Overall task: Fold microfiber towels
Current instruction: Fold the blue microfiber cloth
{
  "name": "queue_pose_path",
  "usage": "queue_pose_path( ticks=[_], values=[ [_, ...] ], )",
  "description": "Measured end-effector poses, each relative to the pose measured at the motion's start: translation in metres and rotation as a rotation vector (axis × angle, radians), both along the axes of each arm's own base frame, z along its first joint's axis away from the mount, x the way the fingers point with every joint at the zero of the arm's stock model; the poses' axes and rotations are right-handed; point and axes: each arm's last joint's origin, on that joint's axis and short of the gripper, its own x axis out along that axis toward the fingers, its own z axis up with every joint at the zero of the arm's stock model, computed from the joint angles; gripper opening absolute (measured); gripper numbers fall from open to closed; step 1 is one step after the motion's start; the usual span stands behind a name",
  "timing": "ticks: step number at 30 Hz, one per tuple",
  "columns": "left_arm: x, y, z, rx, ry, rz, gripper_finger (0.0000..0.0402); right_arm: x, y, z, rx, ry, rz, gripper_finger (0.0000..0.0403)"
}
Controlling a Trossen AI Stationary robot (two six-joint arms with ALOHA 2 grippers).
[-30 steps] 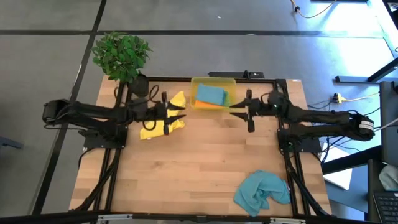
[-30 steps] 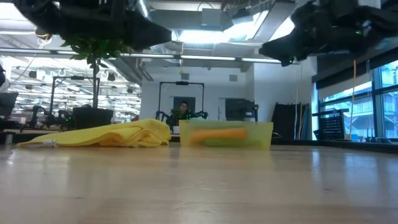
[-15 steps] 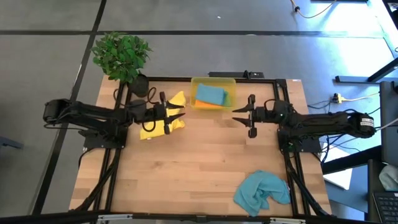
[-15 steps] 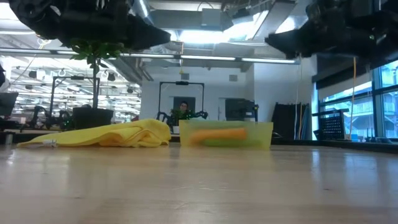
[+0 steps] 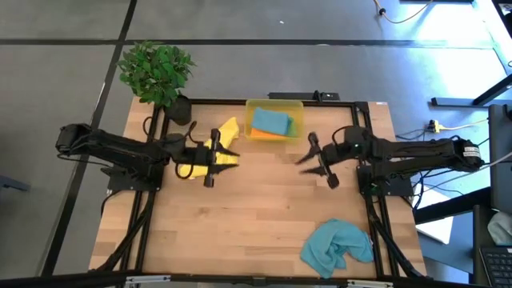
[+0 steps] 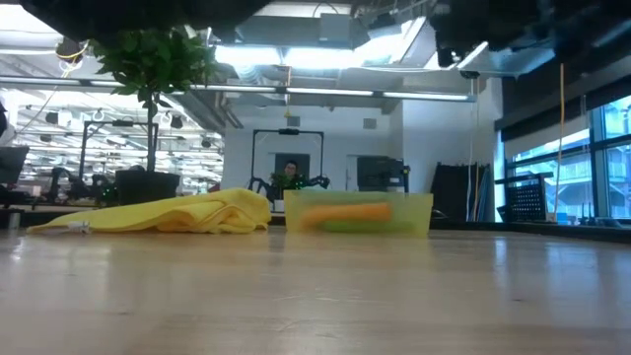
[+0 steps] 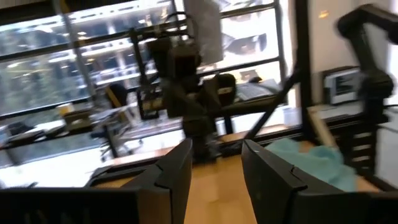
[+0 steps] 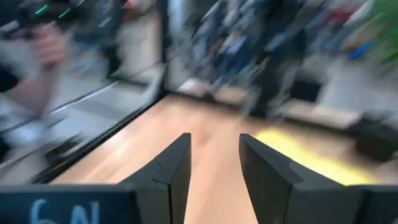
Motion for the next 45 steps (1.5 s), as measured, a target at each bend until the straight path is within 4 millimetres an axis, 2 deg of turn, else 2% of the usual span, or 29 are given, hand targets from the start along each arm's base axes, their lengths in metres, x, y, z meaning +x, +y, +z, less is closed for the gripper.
queue_pose_path(
  ticks=[2,5,8,14,19,24,28,30,33,37,41,45],
  values=[
    [0.0,-0.008,0.0,0.0,0.001,-0.032,0.0131,0.0,0.008,-0.003,0.024,0.178,0.028,0.0137],
    [-0.001,-0.018,0.0,-0.014,0.004,-0.05,0.0131,-0.007,0.02,-0.014,0.064,0.503,-0.037,0.0137],
    [-0.002,-0.028,0.0,-0.049,0.009,-0.06,0.0131,-0.015,0.04,-0.018,0.179,0.712,-0.028,0.0137],
    [-0.004,-0.042,0.0,-0.055,0.011,-0.076,0.0131,-0.028,0.093,-0.018,0.322,0.857,0.047,0.0137],
    [-0.004,-0.044,-0.001,-0.037,0.014,-0.047,0.0131,-0.038,0.129,-0.029,0.381,1.01,0.032,0.0137],
    [-0.004,-0.042,-0.004,-0.034,0.043,0.001,0.0131,-0.044,0.163,-0.053,0.412,1.206,0.001,0.0137],
    [-0.004,-0.042,-0.005,-0.033,0.054,0.025,0.0131,-0.047,0.183,-0.08,0.384,1.366,-0.08,0.0137],
    [-0.004,-0.041,-0.005,-0.033,0.054,0.026,0.0131,-0.046,0.186,-0.096,0.343,1.424,-0.146,0.0137],
    [-0.004,-0.041,-0.005,-0.033,0.054,0.027,0.0131,-0.037,0.178,-0.117,0.274,1.467,-0.295,0.0137],
    [-0.004,-0.041,-0.005,-0.033,0.054,0.033,0.0131,-0.016,0.163,-0.131,0.21,1.453,-0.306,0.0137],
    [-0.003,-0.036,-0.005,-0.033,0.054,0.052,0.0131,0.016,0.136,-0.132,0.137,1.199,-0.332,0.0137],
    [-0.001,-0.031,-0.006,-0.033,0.057,0.076,0.0131,0.05,0.103,-0.12,0.09,0.873,-0.404,0.0137]
  ],
)
